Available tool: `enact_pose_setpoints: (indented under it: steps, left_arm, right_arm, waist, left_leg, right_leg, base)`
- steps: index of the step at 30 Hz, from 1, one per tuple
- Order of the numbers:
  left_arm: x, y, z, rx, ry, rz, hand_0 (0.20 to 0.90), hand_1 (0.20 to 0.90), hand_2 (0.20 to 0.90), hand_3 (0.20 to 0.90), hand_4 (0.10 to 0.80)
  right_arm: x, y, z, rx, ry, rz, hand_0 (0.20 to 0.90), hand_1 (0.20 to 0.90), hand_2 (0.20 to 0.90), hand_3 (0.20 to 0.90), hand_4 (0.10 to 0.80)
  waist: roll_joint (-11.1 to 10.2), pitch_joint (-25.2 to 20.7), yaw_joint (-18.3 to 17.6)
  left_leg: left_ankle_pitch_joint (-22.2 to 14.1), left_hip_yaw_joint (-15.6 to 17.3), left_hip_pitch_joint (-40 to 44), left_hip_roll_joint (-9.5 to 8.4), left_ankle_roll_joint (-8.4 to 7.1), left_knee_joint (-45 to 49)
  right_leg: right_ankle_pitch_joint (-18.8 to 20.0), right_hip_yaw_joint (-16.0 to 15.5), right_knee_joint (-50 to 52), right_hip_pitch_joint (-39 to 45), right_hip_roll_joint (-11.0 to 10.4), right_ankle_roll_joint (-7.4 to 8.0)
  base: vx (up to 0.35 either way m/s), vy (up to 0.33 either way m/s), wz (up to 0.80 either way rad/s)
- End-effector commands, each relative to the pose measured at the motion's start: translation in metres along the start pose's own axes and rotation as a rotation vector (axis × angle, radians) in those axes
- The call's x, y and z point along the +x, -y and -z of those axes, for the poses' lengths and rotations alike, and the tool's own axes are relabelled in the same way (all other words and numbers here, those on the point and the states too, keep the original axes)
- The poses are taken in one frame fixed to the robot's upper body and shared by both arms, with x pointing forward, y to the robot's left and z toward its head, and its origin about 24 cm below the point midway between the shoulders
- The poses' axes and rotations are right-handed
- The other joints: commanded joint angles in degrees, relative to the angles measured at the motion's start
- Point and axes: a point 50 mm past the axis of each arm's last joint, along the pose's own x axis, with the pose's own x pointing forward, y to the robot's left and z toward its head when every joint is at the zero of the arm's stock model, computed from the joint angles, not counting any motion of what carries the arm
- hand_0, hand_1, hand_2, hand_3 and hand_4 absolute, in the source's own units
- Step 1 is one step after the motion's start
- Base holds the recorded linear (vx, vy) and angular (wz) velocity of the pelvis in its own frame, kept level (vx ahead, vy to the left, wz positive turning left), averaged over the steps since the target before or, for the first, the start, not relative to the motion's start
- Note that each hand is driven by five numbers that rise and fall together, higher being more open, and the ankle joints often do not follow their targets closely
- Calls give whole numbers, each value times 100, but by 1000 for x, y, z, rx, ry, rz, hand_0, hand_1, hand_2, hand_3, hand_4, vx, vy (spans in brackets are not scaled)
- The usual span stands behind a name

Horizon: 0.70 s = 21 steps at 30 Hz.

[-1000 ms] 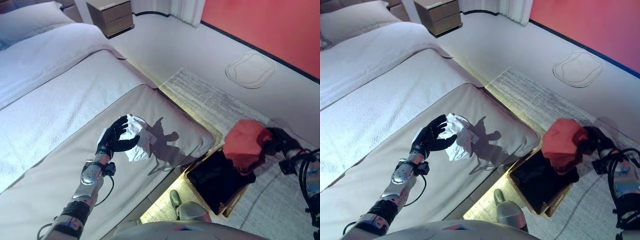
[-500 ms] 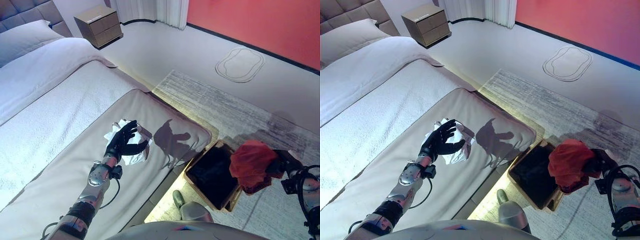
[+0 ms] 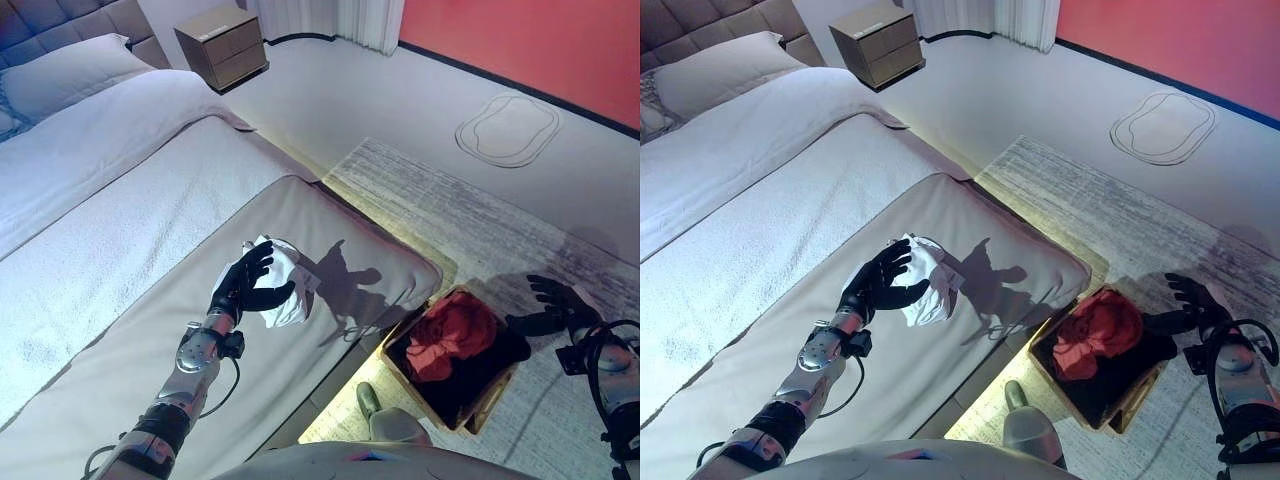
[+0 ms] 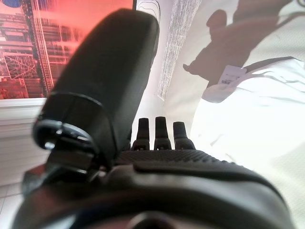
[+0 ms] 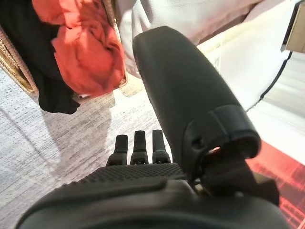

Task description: Pick up the clothes from the bed and place them into the basket

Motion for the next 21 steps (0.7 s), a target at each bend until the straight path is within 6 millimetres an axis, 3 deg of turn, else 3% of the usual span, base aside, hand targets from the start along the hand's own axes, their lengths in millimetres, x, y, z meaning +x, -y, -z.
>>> enact_pose_setpoints:
  steps: [1, 4, 7, 8, 13, 17, 21]
  left_arm:
    - [19, -2, -41, 19, 204, 13, 900, 900, 900, 900, 800]
    - [20, -3, -44, 28, 205, 14, 900, 900, 900, 900, 800]
    - [19, -5, -44, 29, 205, 5, 900, 900, 900, 900, 800]
    - [19, -5, -44, 29, 205, 5, 900, 900, 900, 900, 800]
    - [18, -7, -45, 5, 217, -26, 900, 900, 900, 900, 800]
    - [17, -2, -43, 51, 233, -3, 900, 900, 900, 900, 800]
    - [19, 0, -54, 104, 288, 32, 900, 900, 900, 900, 800]
  right_arm:
    - [10, 19, -16, 2, -11, 84, 900, 900, 900, 900, 800]
    - [9, 21, -6, -27, -52, 99, 900, 900, 900, 900, 800]
    - [14, 32, -37, -20, 57, 160, 900, 900, 900, 900, 800]
    - [14, 32, -37, -20, 57, 160, 900, 900, 900, 900, 800]
    - [11, 40, -133, -97, 382, 264, 900, 900, 900, 900, 800]
    - [5, 37, -192, -184, 545, 290, 900, 900, 900, 900, 800]
    - [3, 36, -222, -235, 586, 266, 900, 900, 900, 900, 800]
  waist:
    - [-260, -208, 109]
    - [-286, -186, 169]
    - [-306, -156, 215]
    - [-307, -154, 213]
    - [-315, -144, 321]
    - [-354, -111, 547]
    - [-390, 39, 816]
  left_leg:
    - [-718, -63, 19, -175, 200, 333]
    - [-695, -111, 9, -167, 198, 320]
    - [-667, -201, 44, -168, 196, 270]
    - [-666, -203, 46, -168, 196, 270]
    - [-652, -358, 22, -185, 177, 296]
    - [-628, -570, -134, -211, 147, 405]
    - [-568, -858, -342, -256, 121, 480]
  right_leg:
    - [-121, -142, 140, -117, 43, 118]
    - [-107, -181, 145, -109, 38, 123]
    - [-112, -230, 154, -58, 36, 104]
    - [-113, -232, 154, -56, 35, 104]
    - [-170, -291, 213, -34, 29, 51]
    - [-269, -438, 258, -6, 1, -13]
    - [-371, -685, 372, -56, -70, -75]
  base:
    - [0, 0, 0]
    - [-8, -21, 4]
    - [0, -8, 1]
    - [46, 3, 0]
    - [44, 7, 3]
    - [35, -10, 22]
    - [-21, -36, 41]
